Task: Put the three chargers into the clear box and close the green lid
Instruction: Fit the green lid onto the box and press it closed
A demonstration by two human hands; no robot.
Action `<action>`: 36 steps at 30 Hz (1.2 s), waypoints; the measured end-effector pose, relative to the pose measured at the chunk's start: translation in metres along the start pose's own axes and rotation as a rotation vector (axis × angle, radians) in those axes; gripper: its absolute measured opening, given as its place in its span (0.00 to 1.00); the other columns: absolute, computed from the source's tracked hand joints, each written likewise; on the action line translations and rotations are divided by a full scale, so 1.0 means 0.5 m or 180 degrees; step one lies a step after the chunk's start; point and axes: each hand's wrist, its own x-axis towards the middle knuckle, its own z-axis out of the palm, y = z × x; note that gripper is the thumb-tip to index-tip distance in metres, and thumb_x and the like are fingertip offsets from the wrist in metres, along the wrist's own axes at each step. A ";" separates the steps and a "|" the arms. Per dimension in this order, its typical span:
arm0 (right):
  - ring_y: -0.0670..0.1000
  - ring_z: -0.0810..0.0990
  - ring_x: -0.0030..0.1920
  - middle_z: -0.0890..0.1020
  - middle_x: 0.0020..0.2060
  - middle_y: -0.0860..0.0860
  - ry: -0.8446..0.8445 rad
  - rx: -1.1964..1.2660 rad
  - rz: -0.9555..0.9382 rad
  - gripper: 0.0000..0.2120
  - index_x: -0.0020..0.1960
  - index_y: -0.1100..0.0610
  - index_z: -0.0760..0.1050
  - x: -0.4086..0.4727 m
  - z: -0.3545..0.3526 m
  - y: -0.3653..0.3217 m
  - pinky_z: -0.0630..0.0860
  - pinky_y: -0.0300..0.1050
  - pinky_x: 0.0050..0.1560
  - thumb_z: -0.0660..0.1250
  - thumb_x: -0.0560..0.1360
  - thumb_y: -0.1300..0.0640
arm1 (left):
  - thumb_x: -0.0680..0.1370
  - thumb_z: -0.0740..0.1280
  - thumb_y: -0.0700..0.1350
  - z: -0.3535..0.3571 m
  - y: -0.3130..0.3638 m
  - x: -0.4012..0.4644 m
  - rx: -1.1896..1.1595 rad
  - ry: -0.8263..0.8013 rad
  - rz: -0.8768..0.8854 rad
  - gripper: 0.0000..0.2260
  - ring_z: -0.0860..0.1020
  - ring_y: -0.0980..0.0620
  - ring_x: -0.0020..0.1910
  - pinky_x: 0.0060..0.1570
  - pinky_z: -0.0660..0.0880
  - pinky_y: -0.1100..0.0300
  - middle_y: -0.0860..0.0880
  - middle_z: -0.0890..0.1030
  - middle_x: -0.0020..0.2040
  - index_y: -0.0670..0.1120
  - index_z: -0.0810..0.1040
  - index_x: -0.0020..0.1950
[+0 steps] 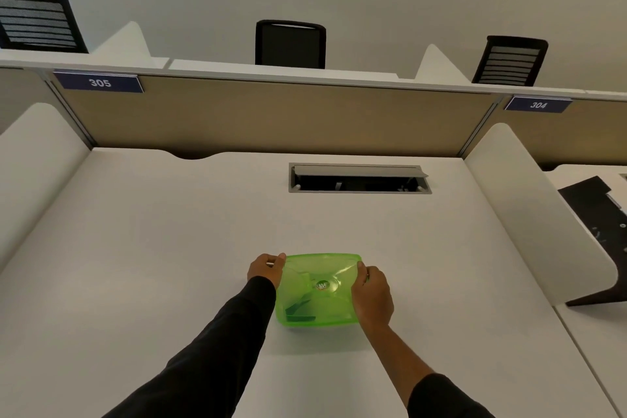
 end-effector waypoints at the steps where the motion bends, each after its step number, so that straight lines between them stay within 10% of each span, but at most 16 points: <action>1: 0.59 0.82 0.49 0.82 0.48 0.52 -0.0041 0.0083 0.0039 0.20 0.50 0.57 0.78 -0.001 -0.002 0.000 0.79 0.52 0.49 0.57 0.85 0.42 | 0.81 0.66 0.52 -0.002 -0.007 -0.006 -0.0037 0.0007 -0.0032 0.20 0.81 0.36 0.60 0.63 0.79 0.42 0.37 0.83 0.60 0.36 0.80 0.60; 6: 0.55 0.82 0.48 0.83 0.48 0.50 -0.0402 0.0669 0.0149 0.16 0.51 0.53 0.80 0.002 -0.031 0.027 0.82 0.54 0.51 0.62 0.83 0.42 | 0.80 0.68 0.52 -0.008 -0.072 -0.048 -0.0211 -0.0003 -0.0069 0.18 0.82 0.35 0.58 0.60 0.81 0.39 0.37 0.82 0.59 0.40 0.79 0.62; 13: 0.52 0.79 0.33 0.81 0.52 0.60 -0.1397 0.1503 0.0302 0.12 0.56 0.53 0.82 -0.012 -0.089 0.115 0.75 0.46 0.28 0.77 0.76 0.50 | 0.78 0.72 0.42 -0.027 -0.191 -0.122 -0.0330 -0.0362 0.0240 0.16 0.80 0.47 0.38 0.33 0.83 0.53 0.43 0.78 0.45 0.44 0.77 0.65; 24: 0.54 0.81 0.45 0.79 0.58 0.68 -0.1507 0.1687 0.0221 0.15 0.62 0.60 0.80 0.019 -0.091 0.069 0.84 0.52 0.38 0.77 0.77 0.61 | 0.78 0.68 0.32 0.000 -0.148 -0.084 -0.0436 -0.0113 0.0313 0.16 0.80 0.45 0.40 0.31 0.84 0.60 0.45 0.73 0.45 0.38 0.75 0.65; 36: 0.59 0.79 0.46 0.77 0.56 0.63 -0.1230 0.1688 0.0238 0.18 0.68 0.68 0.76 0.195 -0.045 -0.112 0.84 0.65 0.54 0.73 0.79 0.65 | 0.79 0.68 0.36 0.038 0.049 0.096 -0.0370 0.0036 0.0389 0.20 0.83 0.34 0.50 0.54 0.83 0.39 0.36 0.78 0.57 0.38 0.73 0.72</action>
